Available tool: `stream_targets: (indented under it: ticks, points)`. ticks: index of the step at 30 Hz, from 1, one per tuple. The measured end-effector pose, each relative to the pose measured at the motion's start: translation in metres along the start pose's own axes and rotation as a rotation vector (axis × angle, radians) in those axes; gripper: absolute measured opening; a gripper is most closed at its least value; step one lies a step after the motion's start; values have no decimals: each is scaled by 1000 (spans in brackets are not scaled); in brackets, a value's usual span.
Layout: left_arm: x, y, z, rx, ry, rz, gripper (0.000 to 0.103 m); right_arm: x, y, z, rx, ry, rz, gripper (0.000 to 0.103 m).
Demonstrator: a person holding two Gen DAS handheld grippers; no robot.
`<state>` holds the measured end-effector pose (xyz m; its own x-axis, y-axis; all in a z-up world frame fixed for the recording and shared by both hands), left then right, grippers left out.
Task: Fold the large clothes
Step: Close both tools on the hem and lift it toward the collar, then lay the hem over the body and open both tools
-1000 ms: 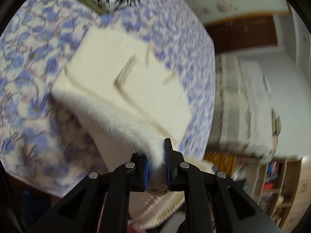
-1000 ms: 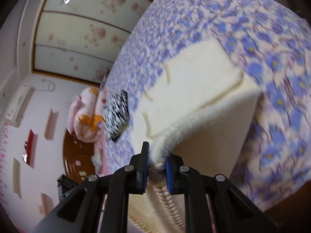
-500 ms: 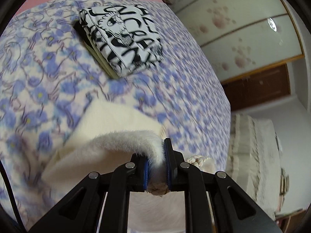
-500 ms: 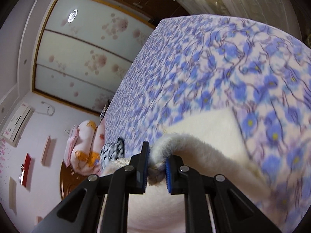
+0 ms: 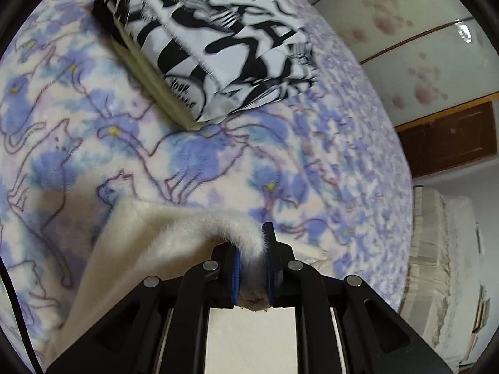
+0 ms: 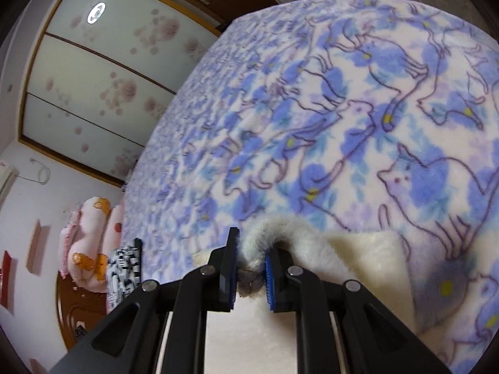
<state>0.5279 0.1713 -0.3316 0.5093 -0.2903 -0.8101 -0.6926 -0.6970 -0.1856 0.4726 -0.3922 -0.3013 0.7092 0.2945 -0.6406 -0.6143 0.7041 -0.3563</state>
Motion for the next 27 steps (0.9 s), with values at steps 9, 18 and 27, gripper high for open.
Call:
stream_targets:
  ticks: [9,18,27]
  points:
    - [40,0,11,9,-74,27,10,24,0,-18,3,69,9,13]
    - [30,3,-6,61,-107,9,23,23,-2,-9,-33,102,27,16]
    - [-63,24,-56,245,-73,-164,76,-14,6,42,-185,150,-6,37]
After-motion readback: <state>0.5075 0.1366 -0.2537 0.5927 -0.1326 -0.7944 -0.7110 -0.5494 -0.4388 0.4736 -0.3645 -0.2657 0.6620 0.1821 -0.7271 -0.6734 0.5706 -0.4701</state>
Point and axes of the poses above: each gripper's, at about its wrist camera, not at the fingertips, and x roughly the way its jaws point, z to its left, y to its underside, the point moved 4 cm from there along x, roughly the way its jaws point, and after that the axes turned 2 degrees about -y, right-handed, at the moved point
